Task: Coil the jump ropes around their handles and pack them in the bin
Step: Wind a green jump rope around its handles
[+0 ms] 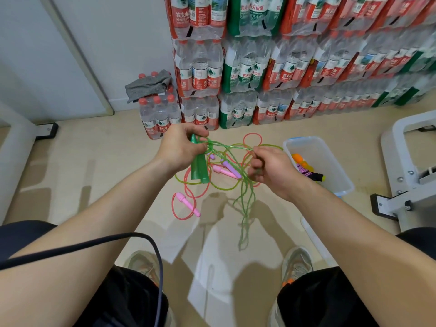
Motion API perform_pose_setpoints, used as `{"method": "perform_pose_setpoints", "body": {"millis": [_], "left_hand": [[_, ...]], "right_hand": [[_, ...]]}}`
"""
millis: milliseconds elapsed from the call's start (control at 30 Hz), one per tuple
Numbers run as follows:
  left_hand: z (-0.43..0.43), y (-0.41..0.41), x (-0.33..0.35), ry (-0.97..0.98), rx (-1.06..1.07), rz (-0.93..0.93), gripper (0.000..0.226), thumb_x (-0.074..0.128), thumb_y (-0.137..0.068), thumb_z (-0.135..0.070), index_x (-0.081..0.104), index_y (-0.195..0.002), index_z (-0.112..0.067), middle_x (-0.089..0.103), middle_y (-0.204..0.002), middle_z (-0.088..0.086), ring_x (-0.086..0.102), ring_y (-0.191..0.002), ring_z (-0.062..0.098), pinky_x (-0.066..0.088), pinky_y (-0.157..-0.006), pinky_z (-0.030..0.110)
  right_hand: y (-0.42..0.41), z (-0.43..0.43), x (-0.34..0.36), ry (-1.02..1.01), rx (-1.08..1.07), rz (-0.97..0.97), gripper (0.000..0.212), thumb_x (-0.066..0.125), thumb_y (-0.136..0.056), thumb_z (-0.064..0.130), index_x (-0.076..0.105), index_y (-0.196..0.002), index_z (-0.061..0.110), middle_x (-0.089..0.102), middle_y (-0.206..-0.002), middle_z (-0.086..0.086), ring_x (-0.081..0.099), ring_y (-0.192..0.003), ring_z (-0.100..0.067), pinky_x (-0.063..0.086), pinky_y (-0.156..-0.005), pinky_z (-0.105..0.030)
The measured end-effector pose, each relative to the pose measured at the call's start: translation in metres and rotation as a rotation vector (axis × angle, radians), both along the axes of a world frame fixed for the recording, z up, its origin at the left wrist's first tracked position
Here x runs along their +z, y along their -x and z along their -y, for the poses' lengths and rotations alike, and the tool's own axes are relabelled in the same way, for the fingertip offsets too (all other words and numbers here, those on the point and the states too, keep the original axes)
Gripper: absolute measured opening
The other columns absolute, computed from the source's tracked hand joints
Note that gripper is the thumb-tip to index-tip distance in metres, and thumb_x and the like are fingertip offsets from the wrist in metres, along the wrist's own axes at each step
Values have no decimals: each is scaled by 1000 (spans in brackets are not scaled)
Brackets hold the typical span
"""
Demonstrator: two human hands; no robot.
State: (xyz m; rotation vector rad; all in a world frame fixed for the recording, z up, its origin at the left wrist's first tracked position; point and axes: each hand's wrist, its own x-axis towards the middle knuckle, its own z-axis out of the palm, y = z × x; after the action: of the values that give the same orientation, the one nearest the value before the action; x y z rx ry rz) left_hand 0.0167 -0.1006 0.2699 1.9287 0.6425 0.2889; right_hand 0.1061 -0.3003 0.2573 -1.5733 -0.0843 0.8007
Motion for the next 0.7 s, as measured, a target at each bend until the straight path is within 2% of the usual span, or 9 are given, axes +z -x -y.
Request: {"method": "perform_pose_setpoints", "body": {"millis": [100, 167, 267, 400, 467, 533, 600, 667, 700], "left_hand": [[-4, -2, -7, -38, 31, -9, 25, 77, -83, 0, 71, -95, -21, 71, -107, 1, 67, -106, 21, 56, -97, 39], [-7, -3, -10, -65, 54, -17, 24, 77, -84, -1, 72, -96, -21, 71, -110, 2, 67, -108, 21, 55, -98, 39], [-10, -5, -13, -97, 82, -43, 22, 76, -85, -3, 72, -100, -19, 70, -110, 1, 66, -105, 19, 56, -96, 36], [-30, 0, -14, -117, 219, -106, 25, 77, -82, -2, 72, -96, -22, 70, -100, 0, 66, -93, 17, 55, -93, 33], [-43, 4, -9, -38, 254, -104, 26, 77, -82, 0, 71, -97, -20, 70, -102, 2, 66, -84, 14, 56, -81, 25], [-46, 6, -4, 28, 235, -79, 26, 76, -83, 1, 71, -101, -17, 69, -101, 4, 66, -82, 15, 54, -75, 21], [-38, 4, -1, 51, 174, -39, 26, 77, -82, 2, 71, -97, -19, 71, -102, 6, 69, -90, 20, 57, -85, 28], [-25, 2, 3, 66, 88, -8, 28, 76, -82, 4, 71, -98, -19, 72, -101, 5, 70, -95, 20, 57, -91, 32], [-18, 1, 5, 81, 43, 5, 28, 75, -83, 5, 71, -101, -15, 72, -101, 6, 70, -95, 19, 58, -91, 32]], "right_hand": [[-4, 1, -2, 69, -114, 36, 31, 42, -95, 12, 35, -65, 22, 24, -54, 4, 22, -48, -15, 24, -55, -30], [-8, 3, -1, 119, -161, 64, 35, 47, -94, 20, 34, -63, 23, 23, -53, 5, 20, -47, -16, 23, -51, -29], [-12, 8, -4, 231, -144, 143, 42, 65, -91, 47, 37, -69, 25, 24, -59, 4, 22, -50, -16, 20, -49, -29], [-26, 23, -11, 305, -350, 213, 31, 66, -90, 21, 45, -67, 18, 30, -59, -1, 27, -53, -20, 22, -51, -30], [-40, 38, -15, 385, -415, 240, 28, 62, -89, 17, 43, -69, 18, 32, -61, -3, 29, -56, -21, 25, -52, -30], [-47, 49, -24, 545, -249, 333, 32, 61, -90, 24, 42, -66, 17, 39, -64, -6, 37, -61, -24, 30, -56, -32], [-42, 49, -37, 880, 81, 491, 39, 61, -92, 44, 50, -66, 17, 51, -72, -7, 55, -77, -31, 43, -68, -36], [-29, 41, -46, 1043, 267, 609, 42, 57, -91, 58, 68, -97, 18, 62, -102, -10, 57, -111, -36, 49, -90, -43], [-24, 34, -47, 991, 291, 643, 45, 56, -92, 55, 66, -118, 20, 61, -118, -11, 52, -121, -35, 47, -99, -46]]}}
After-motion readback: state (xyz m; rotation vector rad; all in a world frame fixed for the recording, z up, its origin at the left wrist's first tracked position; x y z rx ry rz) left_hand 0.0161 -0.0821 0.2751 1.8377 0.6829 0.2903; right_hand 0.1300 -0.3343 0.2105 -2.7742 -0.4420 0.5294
